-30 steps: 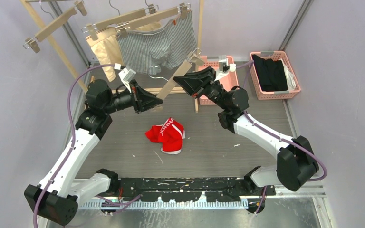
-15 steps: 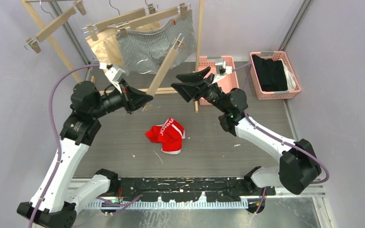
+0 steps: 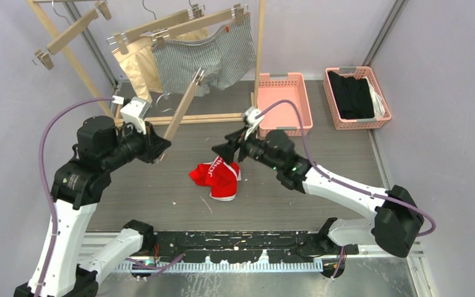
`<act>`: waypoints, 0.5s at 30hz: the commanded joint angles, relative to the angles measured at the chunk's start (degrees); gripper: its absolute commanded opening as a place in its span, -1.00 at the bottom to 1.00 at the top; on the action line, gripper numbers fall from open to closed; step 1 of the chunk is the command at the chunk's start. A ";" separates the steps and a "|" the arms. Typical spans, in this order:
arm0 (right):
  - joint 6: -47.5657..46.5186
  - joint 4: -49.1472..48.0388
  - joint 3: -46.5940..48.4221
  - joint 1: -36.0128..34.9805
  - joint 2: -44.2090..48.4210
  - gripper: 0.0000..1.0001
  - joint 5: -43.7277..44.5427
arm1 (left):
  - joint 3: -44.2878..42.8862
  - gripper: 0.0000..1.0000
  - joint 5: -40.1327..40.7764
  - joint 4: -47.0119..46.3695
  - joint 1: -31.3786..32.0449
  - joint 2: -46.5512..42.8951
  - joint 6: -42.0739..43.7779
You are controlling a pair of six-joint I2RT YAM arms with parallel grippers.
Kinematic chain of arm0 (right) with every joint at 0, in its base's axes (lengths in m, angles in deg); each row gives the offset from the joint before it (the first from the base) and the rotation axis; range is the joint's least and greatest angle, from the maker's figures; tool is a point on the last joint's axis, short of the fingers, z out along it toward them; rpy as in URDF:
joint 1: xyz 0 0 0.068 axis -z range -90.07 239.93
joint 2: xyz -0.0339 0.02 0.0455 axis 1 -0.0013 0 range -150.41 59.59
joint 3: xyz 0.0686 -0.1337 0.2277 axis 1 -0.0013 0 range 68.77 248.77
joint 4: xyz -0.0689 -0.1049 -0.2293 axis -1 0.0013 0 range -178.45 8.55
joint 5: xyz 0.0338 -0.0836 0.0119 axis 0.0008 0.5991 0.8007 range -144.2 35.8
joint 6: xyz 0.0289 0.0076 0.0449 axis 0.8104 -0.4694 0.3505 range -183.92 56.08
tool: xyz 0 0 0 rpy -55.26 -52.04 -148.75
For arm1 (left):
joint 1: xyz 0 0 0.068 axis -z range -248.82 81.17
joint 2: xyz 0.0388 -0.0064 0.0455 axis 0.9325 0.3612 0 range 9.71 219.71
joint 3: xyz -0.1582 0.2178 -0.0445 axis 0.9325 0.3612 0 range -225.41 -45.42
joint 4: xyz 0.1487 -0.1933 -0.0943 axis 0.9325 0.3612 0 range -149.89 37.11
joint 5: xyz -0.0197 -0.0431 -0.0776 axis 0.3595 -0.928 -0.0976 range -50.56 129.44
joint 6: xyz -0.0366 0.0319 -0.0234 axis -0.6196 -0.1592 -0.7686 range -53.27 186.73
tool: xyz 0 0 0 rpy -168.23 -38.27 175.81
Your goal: Remove the underwear clipped to the hanger
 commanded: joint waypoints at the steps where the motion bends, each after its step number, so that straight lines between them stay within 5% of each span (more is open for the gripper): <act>1: -7.26 15.97 -1.31 -6.28 -3.47 0.45 18.85 | -5.32 -0.99 9.78 14.87 -0.10 -2.98 2.56; 15: -1.34 14.62 -2.67 -14.17 -21.08 0.70 25.50 | -6.63 -0.99 21.64 30.86 -0.11 -7.43 0.81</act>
